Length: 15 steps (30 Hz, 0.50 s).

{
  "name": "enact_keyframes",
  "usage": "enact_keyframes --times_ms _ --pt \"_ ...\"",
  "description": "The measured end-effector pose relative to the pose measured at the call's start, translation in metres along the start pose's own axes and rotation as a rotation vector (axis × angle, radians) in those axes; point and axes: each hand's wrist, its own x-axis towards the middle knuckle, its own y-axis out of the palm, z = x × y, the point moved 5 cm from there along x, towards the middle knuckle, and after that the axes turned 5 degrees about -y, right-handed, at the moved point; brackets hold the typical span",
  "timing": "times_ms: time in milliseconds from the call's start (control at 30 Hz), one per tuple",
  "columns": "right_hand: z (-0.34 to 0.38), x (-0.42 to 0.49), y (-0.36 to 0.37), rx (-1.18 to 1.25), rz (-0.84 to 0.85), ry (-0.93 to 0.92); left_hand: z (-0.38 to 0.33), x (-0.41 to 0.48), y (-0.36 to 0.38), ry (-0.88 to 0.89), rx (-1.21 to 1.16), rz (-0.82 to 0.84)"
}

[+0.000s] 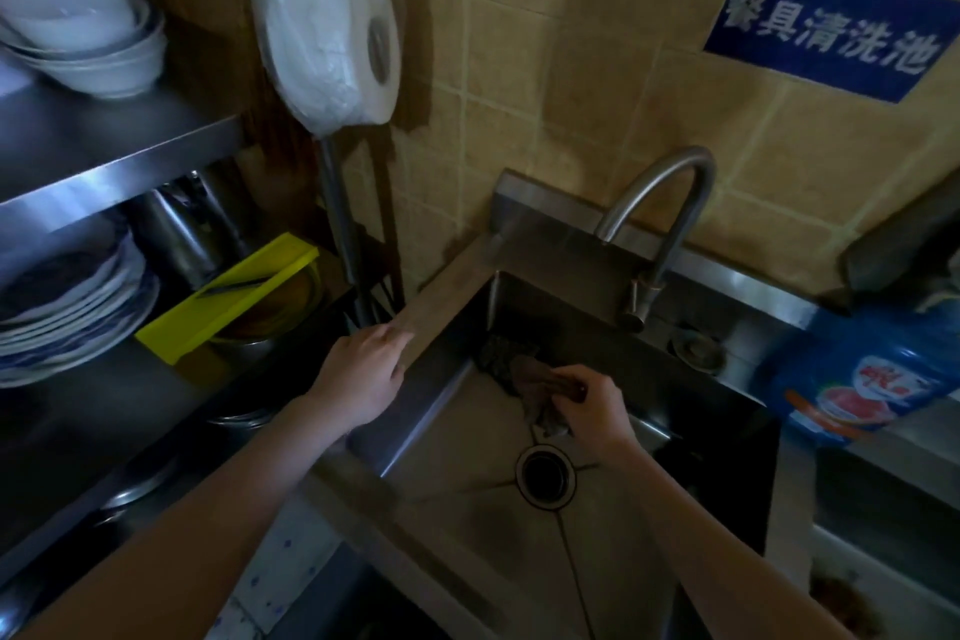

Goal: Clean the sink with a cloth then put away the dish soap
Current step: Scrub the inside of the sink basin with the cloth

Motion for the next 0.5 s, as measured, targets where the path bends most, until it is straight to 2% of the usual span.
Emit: enact_keyframes --times_ms 267,500 --pt "0.019 0.005 0.023 0.008 0.046 -0.061 0.022 -0.018 -0.009 -0.079 0.035 -0.025" --pt "0.03 -0.002 0.033 0.002 0.019 -0.101 0.035 -0.036 -0.015 -0.09 0.01 -0.044"
